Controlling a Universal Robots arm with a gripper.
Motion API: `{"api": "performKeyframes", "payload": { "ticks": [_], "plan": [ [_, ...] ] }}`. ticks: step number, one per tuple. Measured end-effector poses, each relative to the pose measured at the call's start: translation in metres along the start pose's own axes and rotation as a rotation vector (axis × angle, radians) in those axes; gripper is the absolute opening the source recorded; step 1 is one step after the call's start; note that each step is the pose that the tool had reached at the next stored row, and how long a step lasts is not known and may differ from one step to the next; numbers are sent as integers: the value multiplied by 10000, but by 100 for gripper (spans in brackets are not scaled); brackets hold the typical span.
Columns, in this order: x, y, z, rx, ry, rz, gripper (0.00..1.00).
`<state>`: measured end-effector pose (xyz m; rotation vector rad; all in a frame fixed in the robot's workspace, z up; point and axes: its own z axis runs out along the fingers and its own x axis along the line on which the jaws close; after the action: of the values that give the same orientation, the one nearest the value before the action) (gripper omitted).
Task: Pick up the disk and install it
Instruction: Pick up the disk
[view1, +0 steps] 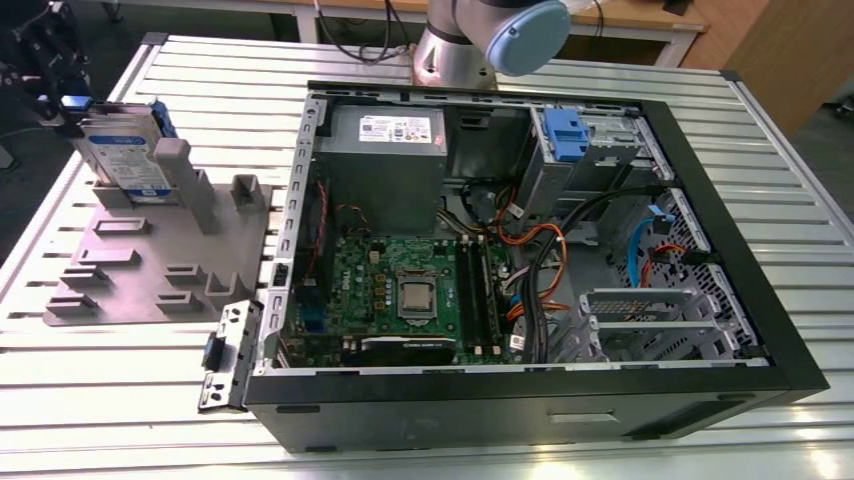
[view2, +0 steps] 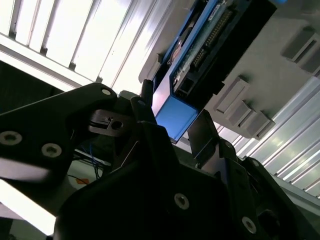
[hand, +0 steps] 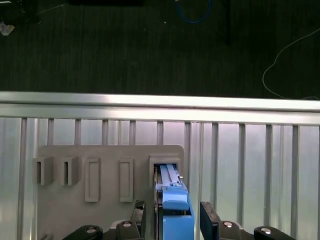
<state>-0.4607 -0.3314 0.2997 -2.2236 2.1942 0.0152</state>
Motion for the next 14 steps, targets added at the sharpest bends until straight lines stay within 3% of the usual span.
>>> {"api": "performKeyframes", "payload": {
  "ticks": [5,14],
  "plan": [
    [6,11,53,8,-62,0,55],
    [29,12,118,6,-70,1,55]
  ]
}}
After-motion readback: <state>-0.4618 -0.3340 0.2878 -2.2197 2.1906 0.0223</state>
